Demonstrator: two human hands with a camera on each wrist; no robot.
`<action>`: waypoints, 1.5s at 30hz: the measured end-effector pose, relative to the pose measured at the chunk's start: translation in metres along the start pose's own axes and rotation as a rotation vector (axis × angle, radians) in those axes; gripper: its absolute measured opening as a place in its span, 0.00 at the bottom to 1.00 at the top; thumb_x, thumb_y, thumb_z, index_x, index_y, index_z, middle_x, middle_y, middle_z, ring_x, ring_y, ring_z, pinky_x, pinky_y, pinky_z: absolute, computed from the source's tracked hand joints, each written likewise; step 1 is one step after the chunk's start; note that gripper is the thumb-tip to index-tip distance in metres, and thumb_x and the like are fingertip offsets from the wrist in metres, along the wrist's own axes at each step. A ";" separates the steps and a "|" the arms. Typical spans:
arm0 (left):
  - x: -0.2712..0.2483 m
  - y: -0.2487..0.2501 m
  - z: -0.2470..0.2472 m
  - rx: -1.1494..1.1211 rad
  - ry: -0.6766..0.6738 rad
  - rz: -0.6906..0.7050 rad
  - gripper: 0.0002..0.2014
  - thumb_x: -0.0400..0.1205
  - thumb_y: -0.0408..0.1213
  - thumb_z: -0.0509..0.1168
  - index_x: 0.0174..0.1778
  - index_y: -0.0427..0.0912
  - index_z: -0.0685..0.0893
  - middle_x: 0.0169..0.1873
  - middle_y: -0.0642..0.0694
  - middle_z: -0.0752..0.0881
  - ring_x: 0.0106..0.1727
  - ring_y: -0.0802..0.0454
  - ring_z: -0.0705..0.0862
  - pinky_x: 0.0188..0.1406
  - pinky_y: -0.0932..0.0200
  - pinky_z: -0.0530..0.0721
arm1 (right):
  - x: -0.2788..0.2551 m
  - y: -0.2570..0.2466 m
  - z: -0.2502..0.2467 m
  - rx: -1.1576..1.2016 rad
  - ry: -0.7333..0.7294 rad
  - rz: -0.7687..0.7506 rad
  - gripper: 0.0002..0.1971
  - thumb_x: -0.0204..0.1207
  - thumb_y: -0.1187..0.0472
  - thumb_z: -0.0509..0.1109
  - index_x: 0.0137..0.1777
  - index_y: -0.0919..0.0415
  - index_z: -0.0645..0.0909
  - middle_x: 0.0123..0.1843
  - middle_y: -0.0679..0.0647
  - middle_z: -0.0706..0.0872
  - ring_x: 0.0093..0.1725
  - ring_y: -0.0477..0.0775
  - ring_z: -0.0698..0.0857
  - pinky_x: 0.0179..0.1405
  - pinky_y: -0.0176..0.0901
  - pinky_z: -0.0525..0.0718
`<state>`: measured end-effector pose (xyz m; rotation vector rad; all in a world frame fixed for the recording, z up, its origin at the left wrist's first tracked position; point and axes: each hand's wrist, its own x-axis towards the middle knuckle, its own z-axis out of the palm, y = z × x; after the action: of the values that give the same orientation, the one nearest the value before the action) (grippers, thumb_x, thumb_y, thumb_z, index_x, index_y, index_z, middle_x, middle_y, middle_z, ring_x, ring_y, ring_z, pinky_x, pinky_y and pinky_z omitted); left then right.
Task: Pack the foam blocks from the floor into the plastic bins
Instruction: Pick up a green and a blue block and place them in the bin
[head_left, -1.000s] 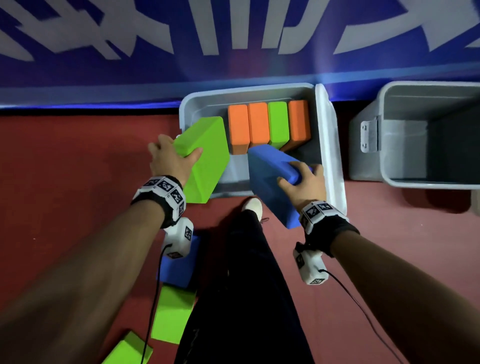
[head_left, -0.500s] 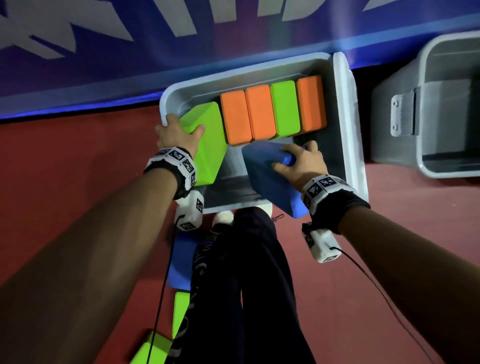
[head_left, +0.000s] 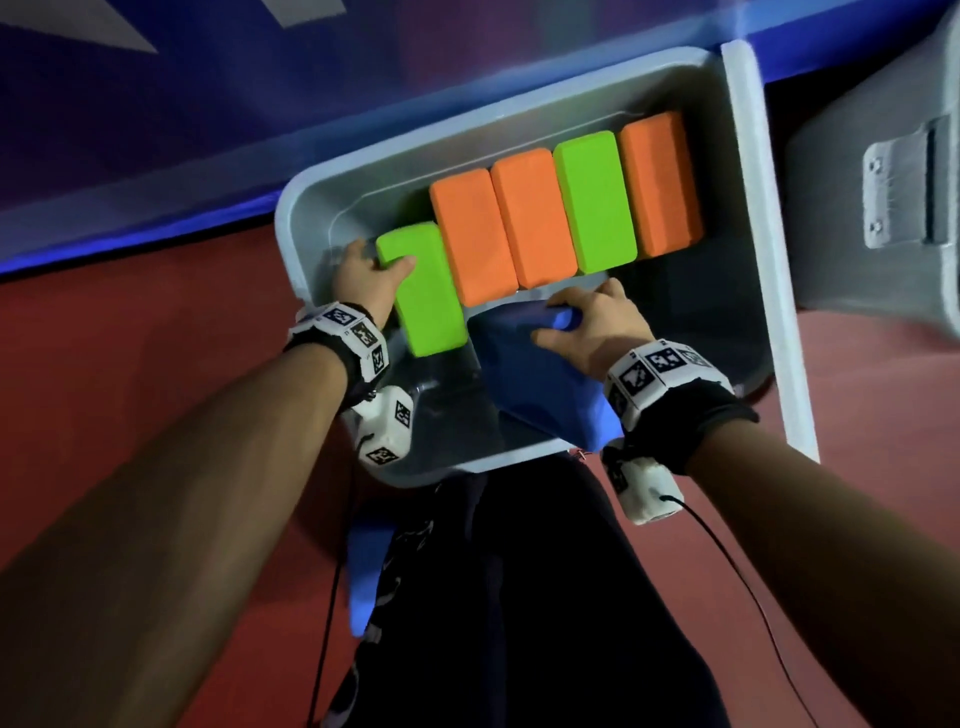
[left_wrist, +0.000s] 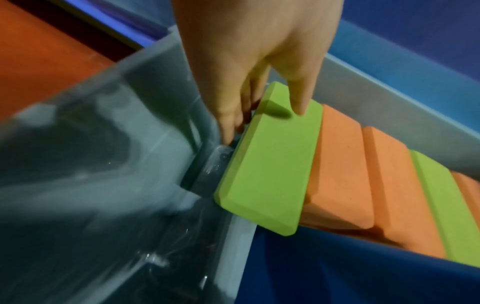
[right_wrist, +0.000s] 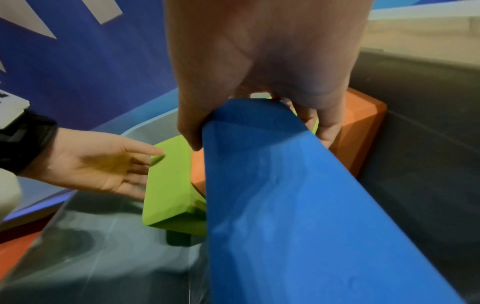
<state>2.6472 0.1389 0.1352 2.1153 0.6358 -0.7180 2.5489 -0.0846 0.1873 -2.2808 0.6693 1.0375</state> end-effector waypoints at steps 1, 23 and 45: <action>0.004 -0.005 0.003 -0.084 -0.030 -0.025 0.23 0.78 0.36 0.72 0.67 0.33 0.77 0.55 0.41 0.85 0.55 0.45 0.84 0.55 0.61 0.83 | 0.003 -0.001 0.003 0.001 0.005 0.002 0.27 0.67 0.41 0.72 0.67 0.44 0.77 0.62 0.58 0.70 0.61 0.65 0.79 0.67 0.56 0.77; 0.006 -0.032 0.030 -0.544 -0.251 -0.358 0.26 0.82 0.54 0.63 0.76 0.52 0.70 0.67 0.43 0.82 0.61 0.41 0.84 0.47 0.52 0.85 | 0.029 -0.046 0.039 -0.216 -0.165 -0.134 0.31 0.67 0.40 0.72 0.71 0.43 0.73 0.68 0.61 0.70 0.66 0.68 0.74 0.67 0.52 0.76; 0.014 -0.075 0.043 -0.417 -0.364 -0.423 0.56 0.50 0.80 0.70 0.73 0.54 0.74 0.70 0.52 0.79 0.69 0.43 0.79 0.65 0.32 0.77 | 0.027 -0.038 0.122 0.129 -0.259 0.039 0.31 0.81 0.40 0.58 0.71 0.67 0.67 0.68 0.67 0.78 0.67 0.66 0.77 0.60 0.50 0.73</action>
<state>2.5973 0.1487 0.0643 1.4346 0.9450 -1.0664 2.5254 0.0164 0.1082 -1.9871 0.6536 1.2436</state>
